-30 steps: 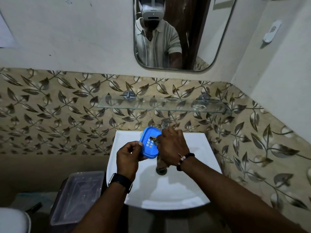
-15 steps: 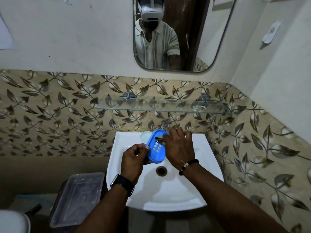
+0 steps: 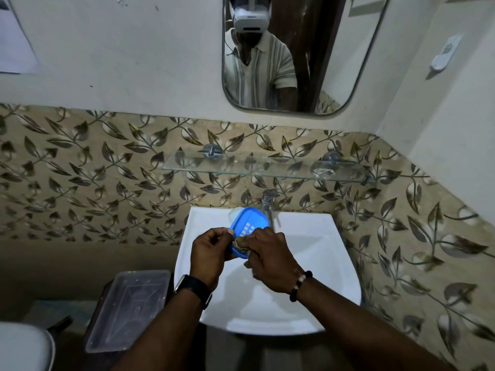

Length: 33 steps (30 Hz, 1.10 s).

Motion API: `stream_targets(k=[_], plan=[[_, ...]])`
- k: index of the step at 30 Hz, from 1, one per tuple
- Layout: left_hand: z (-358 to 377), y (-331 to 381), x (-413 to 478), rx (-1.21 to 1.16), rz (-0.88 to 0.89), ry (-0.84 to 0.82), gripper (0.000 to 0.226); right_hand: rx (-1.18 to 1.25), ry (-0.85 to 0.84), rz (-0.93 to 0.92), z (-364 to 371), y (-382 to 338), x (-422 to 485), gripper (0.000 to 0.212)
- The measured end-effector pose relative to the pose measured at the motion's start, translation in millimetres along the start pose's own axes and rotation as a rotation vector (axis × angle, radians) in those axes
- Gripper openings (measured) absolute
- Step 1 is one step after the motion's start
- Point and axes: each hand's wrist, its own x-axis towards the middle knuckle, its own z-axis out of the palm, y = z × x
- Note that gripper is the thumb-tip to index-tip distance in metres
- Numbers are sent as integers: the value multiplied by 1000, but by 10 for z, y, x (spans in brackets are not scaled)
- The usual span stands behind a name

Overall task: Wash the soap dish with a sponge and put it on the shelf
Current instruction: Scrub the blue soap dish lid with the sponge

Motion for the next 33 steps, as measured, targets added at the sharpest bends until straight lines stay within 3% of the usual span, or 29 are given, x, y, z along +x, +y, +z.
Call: stream_targets(k=[4, 6, 9, 12, 14, 17, 22, 26, 28, 30, 33], plan=[[69, 28, -40, -63, -41, 11, 17, -231, 9, -89, -3, 90, -55, 37], [85, 61, -47, -89, -53, 13, 17, -236, 48, -75, -20, 113, -44, 31], [69, 161, -17, -127, -100, -21, 10, -37, 64, -58, -96, 126, -2, 22], [28, 233, 13, -132, -139, -113, 29, 123, 4, -71, -202, 173, 40, 22], [17, 259, -4, 11, -81, -190, 23, 332, -71, -13, -297, 207, 66, 23], [-26, 257, -35, 240, 48, -288, 45, 668, -112, 131, -379, 262, 77, 28], [-42, 282, -17, 407, 120, -210, 15, 979, -53, 211, -379, 402, 73, 36], [-42, 323, -14, 324, 159, -400, 20, 1177, 30, 242, -313, 435, 52, 33], [-14, 350, -3, 312, 174, -409, 16, 1164, 147, 284, -278, 433, 67, 23], [24, 341, 27, 339, 211, -353, 16, 963, 328, 284, -245, 390, 87, 11], [81, 315, 63, 385, 248, -339, 18, 595, 441, -24, -169, 293, 86, 17]])
